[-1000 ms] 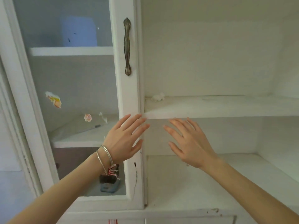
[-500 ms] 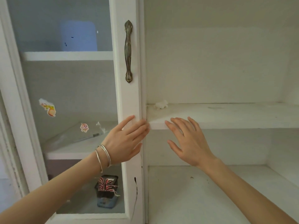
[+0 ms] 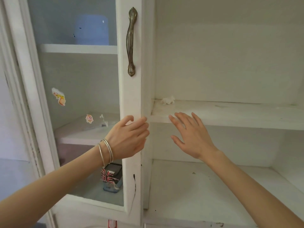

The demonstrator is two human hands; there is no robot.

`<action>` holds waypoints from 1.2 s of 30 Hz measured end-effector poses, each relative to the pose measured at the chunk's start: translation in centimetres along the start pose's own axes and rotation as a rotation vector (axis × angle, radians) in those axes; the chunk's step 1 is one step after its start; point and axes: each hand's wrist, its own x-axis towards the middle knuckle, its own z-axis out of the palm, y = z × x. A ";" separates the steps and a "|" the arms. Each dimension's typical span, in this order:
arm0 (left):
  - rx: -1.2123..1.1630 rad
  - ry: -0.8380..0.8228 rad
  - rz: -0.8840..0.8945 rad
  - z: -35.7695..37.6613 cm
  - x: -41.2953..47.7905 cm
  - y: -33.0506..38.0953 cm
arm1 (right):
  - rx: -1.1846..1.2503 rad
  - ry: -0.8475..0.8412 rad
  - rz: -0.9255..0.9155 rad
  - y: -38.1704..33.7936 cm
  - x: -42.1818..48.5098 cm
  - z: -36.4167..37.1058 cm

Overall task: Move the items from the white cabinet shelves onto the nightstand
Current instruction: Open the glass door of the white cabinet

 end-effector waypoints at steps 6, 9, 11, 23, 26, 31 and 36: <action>0.008 -0.038 -0.091 -3.5 -1.1 1.4 | 0.020 0.011 -0.004 -1.4 -1.8 -0.9; 0.014 -0.037 -0.100 -5.7 -2.2 1.8 | 0.054 0.031 -0.043 -3.0 -3.3 -1.5; 0.013 -0.042 -0.079 -7.3 -3.1 1.7 | 0.081 0.040 -0.068 -4.3 -4.1 -2.5; 0.005 -0.017 -0.043 -16.2 -10.9 0.6 | 0.192 0.133 -0.216 -13.5 -7.7 -8.1; -0.005 0.004 -0.035 -18.3 -13.7 -0.4 | 0.209 0.134 -0.200 -16.4 -8.3 -9.3; -0.039 0.091 -0.040 -20.9 -18.5 -2.4 | 0.225 0.120 -0.187 -21.4 -9.0 -11.3; -0.070 0.138 -0.069 -22.4 -22.7 -4.1 | 0.237 0.148 -0.183 -25.5 -9.4 -13.6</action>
